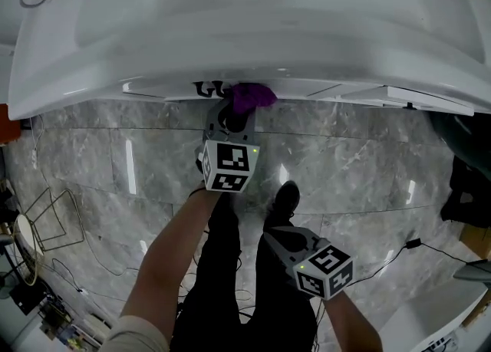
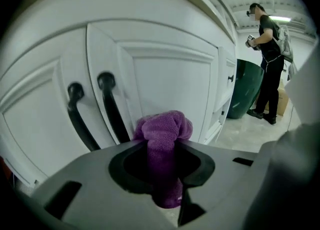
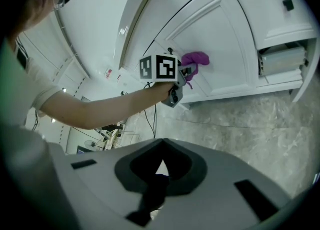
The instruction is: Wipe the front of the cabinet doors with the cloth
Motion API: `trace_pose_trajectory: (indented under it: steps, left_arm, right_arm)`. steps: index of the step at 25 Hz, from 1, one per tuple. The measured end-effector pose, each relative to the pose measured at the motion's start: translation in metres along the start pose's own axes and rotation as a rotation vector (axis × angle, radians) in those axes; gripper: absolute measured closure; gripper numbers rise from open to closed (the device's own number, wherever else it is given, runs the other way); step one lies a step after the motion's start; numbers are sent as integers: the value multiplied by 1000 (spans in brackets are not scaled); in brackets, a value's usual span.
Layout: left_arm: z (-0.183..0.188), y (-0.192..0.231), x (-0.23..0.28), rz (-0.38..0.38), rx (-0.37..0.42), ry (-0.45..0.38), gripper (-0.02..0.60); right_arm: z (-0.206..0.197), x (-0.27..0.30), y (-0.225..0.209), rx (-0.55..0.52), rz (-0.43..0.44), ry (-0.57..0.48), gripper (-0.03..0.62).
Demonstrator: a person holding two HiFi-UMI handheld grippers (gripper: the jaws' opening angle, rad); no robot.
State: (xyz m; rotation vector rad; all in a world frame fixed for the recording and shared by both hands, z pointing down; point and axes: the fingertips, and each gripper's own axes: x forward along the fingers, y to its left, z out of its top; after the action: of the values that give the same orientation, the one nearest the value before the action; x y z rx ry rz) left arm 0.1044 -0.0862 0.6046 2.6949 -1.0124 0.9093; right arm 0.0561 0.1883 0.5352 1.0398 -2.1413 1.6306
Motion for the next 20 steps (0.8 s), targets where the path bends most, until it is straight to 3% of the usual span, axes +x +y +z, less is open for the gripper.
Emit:
trace_pose_trajectory:
  steps: [10, 20]
  left_arm:
    - [-90, 2, 60, -16, -142, 157, 471]
    - [-176, 3, 117, -30, -97, 304, 471]
  right_arm:
    - [-6, 18, -33, 24, -7, 7, 585]
    - [-34, 43, -56, 0, -21, 71, 585]
